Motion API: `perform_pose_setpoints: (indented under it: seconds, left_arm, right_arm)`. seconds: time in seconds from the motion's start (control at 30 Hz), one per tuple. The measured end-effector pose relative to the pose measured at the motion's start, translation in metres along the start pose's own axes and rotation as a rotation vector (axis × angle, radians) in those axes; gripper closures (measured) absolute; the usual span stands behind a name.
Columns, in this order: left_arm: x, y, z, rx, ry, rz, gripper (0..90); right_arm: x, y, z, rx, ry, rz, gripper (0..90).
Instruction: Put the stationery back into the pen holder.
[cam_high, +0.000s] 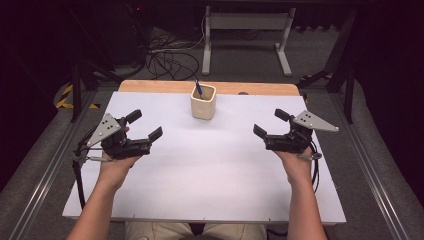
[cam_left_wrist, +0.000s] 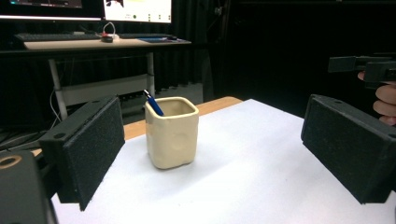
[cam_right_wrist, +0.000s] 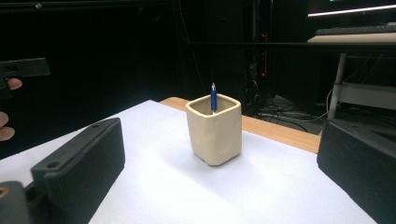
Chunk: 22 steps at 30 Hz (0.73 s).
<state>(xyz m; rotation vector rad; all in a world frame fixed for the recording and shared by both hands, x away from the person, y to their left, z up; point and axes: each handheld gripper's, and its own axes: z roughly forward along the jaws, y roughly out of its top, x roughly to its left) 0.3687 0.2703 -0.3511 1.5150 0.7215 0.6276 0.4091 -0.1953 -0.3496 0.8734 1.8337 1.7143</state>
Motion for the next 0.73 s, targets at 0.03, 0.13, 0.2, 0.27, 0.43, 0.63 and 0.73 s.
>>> perform_pose_setpoints:
  seconds: [0.03,0.13,0.2,0.27,0.43,0.63,0.73]
  left_arm:
    - [0.0007,-0.0001,-0.0007,0.0,0.0,0.004,7.1]
    - [0.0026,-0.0003,-0.0024,-0.003,-0.005,0.001,7.1]
    - [0.0041,-0.0007,-0.0031,-0.002,-0.004,-0.004,7.1]
    - [0.0057,-0.0012,-0.0033,0.002,-0.008,-0.007,7.1]
    - [0.0061,-0.0023,-0.0021,0.015,-0.013,-0.006,7.1]
    - [0.0064,-0.0027,-0.0023,0.023,-0.013,-0.004,7.1]
    - [0.0075,-0.0037,-0.0022,0.026,-0.011,-0.004,7.1]
  right_arm:
    - [-0.0002,0.0,0.0001,0.001,0.0,-0.001,1.5]
    - [-0.0021,-0.0004,0.0003,0.003,-0.005,-0.001,1.4]
    - [-0.0031,-0.0008,0.0005,0.001,-0.007,0.003,1.2]
    - [-0.004,-0.0012,0.0003,0.005,-0.012,0.002,1.2]
    - [-0.0032,-0.0016,0.0014,0.008,-0.011,0.0,1.0]
    - [-0.0028,-0.0015,0.002,0.007,-0.009,-0.006,0.9]
    - [-0.0031,-0.0016,0.002,0.01,-0.01,-0.005,0.7]
